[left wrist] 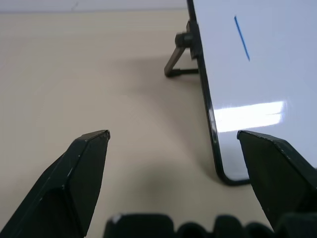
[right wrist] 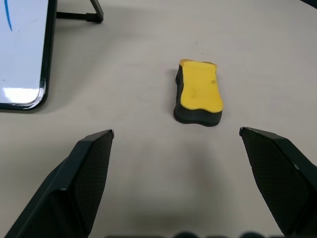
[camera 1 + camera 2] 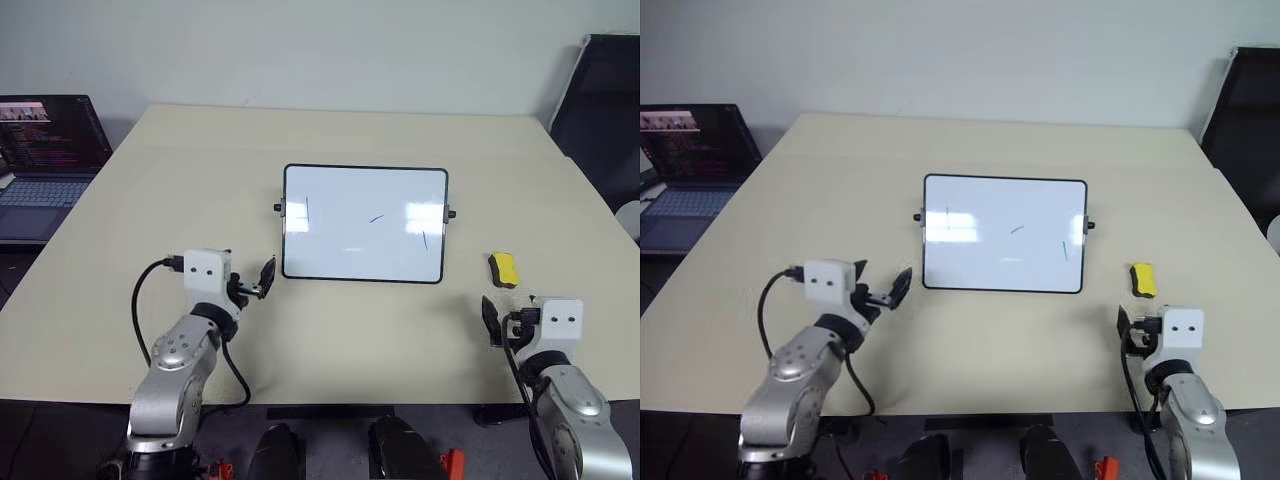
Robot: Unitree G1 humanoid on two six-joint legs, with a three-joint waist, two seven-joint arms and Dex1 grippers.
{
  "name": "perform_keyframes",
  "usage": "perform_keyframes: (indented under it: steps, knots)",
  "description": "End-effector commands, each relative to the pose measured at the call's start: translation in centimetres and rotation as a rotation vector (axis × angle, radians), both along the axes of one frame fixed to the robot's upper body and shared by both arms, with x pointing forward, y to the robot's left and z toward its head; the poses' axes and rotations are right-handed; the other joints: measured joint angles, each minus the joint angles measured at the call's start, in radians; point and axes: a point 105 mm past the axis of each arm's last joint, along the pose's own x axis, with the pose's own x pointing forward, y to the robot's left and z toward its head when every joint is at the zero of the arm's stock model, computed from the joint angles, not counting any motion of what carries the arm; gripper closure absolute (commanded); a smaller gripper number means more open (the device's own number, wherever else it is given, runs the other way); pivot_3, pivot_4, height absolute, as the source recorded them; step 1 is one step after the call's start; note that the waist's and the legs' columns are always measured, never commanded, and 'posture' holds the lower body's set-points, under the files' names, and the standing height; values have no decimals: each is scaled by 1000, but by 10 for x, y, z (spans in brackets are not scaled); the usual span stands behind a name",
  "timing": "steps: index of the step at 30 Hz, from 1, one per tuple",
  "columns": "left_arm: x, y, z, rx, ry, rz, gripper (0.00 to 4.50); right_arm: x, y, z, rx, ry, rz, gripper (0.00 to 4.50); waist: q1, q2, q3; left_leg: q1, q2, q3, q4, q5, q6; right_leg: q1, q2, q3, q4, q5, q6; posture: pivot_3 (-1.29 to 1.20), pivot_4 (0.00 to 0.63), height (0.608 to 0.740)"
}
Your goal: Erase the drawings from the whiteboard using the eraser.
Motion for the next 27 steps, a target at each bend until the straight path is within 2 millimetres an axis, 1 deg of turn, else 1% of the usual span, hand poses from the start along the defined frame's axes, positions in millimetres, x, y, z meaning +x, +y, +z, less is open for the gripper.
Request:
perform_keyframes:
  steps: [1,2,4,9,12,15,17,18,19,22,23,24,27]
  knots:
    - [0,-6,15,-11,-58,-11,0,2,-1,19,-14,-51,6,35,0,0,0,0,0,0,0,0,0,0,0,0,0,0,0,0,150,740]
    - [1,-7,15,-12,-67,-17,0,3,-3,18,-15,-47,5,35,0,0,0,0,0,0,1,0,0,0,0,0,0,0,0,0,150,740]
    - [0,-3,15,-20,-68,6,0,3,-5,18,-28,-39,3,35,0,0,0,0,0,0,2,0,0,0,0,0,0,0,0,0,150,740]
    - [-8,-3,24,24,-102,-63,0,4,4,28,-19,-47,71,35,0,0,0,0,0,0,2,0,0,0,0,0,0,0,0,0,150,740]
    - [-9,1,41,65,-171,-137,0,6,8,31,-2,-43,93,35,0,0,0,0,0,0,1,0,0,0,0,0,0,0,0,0,150,740]
    - [-8,3,52,123,-205,-240,0,10,20,34,-20,-41,133,35,0,0,0,0,0,0,2,0,0,0,0,0,0,0,0,0,150,740]
    - [-5,-14,62,185,-225,-373,0,16,16,45,-20,-43,102,35,0,0,0,0,0,0,2,0,0,0,0,0,0,0,0,0,150,740]
    - [-4,-17,65,200,-231,-413,0,17,17,49,-15,-45,92,35,0,0,0,0,0,0,2,0,0,0,0,0,0,0,0,0,150,740]
    - [-3,-24,70,186,-238,-470,0,19,19,52,-7,-37,93,35,0,0,0,0,-1,0,2,0,0,0,-1,1,0,0,0,0,150,740]
    - [1,-54,78,196,-240,-695,0,24,15,65,28,-41,65,35,6,0,0,-1,-1,0,3,0,0,0,-1,0,-1,0,0,0,150,740]
    - [3,-57,78,206,-238,-732,0,26,17,68,43,-46,61,35,6,0,0,-1,-1,0,3,0,0,0,-1,-1,-1,0,0,0,150,740]
    - [4,-65,83,211,-241,-799,0,29,16,72,58,-49,50,35,5,0,0,-1,-1,0,3,0,0,0,0,0,-1,0,0,0,150,740]
    - [4,-87,96,195,-236,-990,0,42,5,70,78,3,-10,35,2,0,1,-3,0,-1,2,0,0,-1,1,-1,0,0,0,0,150,740]
